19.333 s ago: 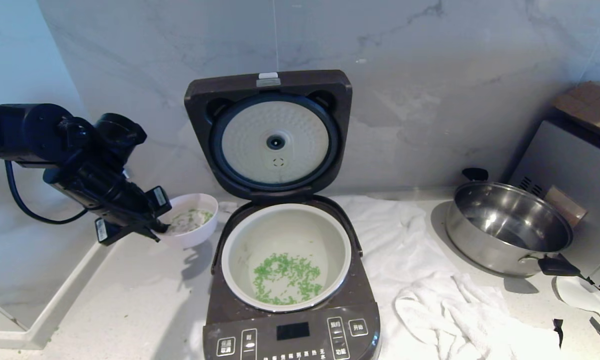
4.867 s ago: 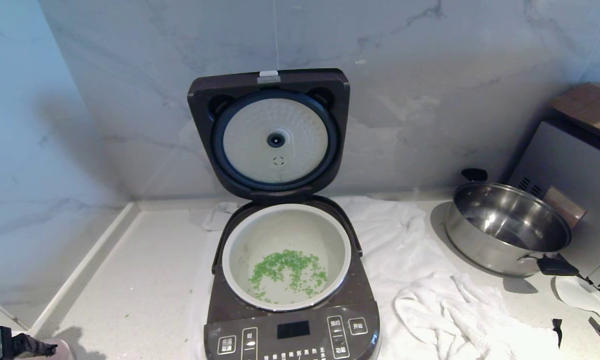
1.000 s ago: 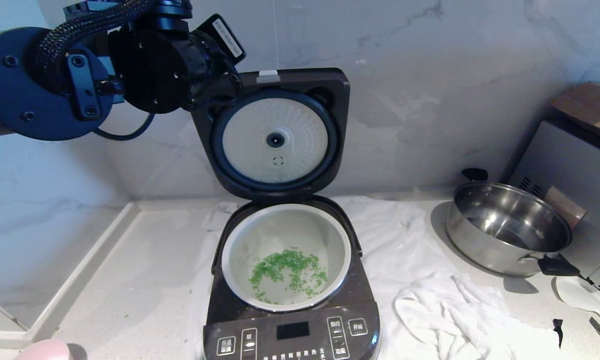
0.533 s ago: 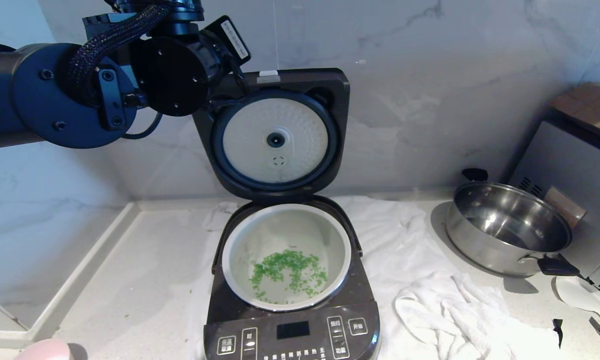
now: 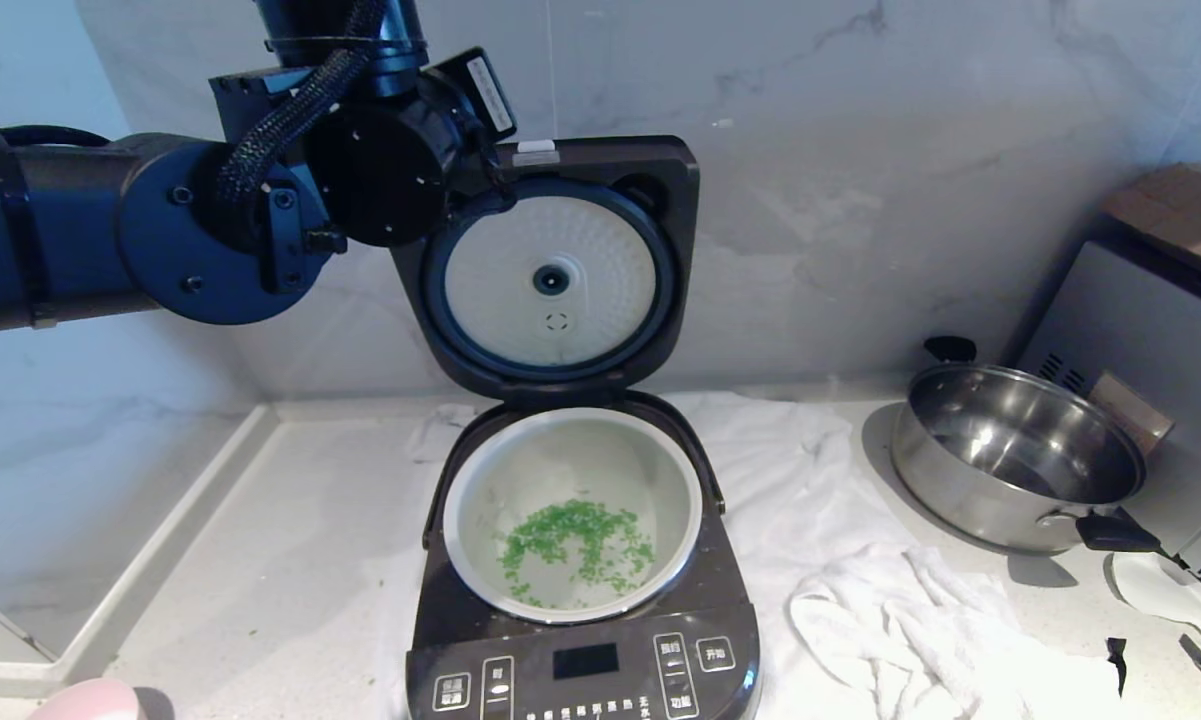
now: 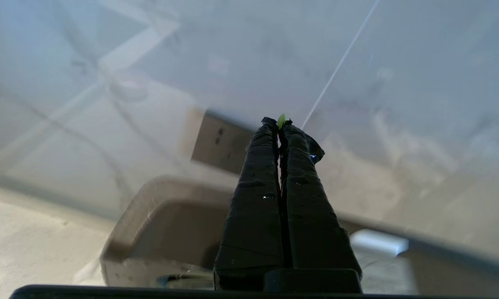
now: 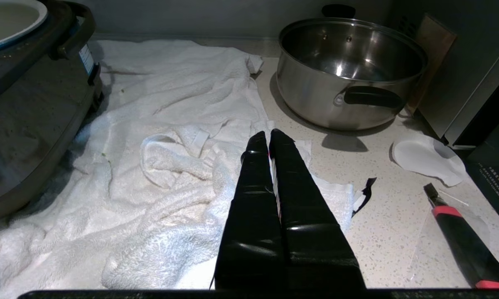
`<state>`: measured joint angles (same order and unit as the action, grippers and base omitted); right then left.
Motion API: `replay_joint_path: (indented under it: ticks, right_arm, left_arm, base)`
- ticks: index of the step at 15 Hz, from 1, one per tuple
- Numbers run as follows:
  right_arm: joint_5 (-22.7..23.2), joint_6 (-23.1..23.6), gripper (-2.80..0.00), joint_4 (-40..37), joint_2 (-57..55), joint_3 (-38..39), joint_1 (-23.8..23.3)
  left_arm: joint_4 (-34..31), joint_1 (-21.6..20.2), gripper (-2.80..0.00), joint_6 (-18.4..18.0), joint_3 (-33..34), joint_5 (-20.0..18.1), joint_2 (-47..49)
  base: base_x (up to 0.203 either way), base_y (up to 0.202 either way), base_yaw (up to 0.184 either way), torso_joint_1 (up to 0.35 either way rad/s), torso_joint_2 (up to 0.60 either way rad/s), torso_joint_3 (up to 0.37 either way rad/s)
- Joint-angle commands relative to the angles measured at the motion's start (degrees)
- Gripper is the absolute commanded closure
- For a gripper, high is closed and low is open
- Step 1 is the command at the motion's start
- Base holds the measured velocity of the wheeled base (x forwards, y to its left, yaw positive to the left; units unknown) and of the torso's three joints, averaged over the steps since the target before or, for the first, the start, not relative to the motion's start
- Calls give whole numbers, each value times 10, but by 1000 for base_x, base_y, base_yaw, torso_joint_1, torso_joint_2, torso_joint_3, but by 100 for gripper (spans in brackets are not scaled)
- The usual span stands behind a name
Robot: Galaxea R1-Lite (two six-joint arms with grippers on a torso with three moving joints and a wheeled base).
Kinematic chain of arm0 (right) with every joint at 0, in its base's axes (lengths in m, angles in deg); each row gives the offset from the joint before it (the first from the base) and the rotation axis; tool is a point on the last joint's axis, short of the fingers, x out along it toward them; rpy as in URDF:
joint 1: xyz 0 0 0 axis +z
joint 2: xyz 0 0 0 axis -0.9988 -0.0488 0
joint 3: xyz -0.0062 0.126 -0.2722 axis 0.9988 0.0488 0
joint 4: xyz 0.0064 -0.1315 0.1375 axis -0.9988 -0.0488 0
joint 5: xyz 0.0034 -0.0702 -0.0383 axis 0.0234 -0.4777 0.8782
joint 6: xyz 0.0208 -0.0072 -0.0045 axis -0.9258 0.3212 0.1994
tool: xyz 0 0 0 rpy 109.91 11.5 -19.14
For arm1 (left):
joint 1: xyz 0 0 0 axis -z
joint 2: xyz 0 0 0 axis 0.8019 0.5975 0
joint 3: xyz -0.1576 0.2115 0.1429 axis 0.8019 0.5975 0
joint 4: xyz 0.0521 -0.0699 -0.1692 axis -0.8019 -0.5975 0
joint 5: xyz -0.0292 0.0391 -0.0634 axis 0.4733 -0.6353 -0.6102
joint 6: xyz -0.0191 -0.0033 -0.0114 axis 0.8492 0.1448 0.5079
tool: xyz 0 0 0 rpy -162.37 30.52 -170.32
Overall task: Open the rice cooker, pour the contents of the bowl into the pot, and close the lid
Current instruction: Close the rice cooker
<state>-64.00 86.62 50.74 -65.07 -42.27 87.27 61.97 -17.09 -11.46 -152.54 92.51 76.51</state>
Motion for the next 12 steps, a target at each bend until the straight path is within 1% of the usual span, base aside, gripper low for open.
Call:
replay_joint_path:
  ticks: [1,3,5,7,11,12]
  right_arm:
    - [0,0,0,0,0,0,0]
    - [0,0,0,0,-1,0,0]
    - [0,-1,0,0,-1,0,0]
    - [0,-1,0,0,-1,0,0]
    - [0,-2,0,0,0,0,0]
    - [1,3,0,0,0,0,0]
  left_arm:
    - [2,0,0,-13,14,2,8]
    - [1,0,0,-35,16,2,6]
    - [-2,1,0,-57,21,12,-13]
    - [-4,3,0,-65,41,16,-38]
    - [-5,9,0,-66,126,6,-80]
    - [-5,10,0,-66,128,3,-81]
  base:
    - [0,0,0,0,0,0]
    - [0,0,0,0,0,0]
    - [0,0,0,0,0,0]
    - [0,0,0,0,0,0]
    - [0,0,0,0,0,0]
    - [0,0,0,0,0,0]
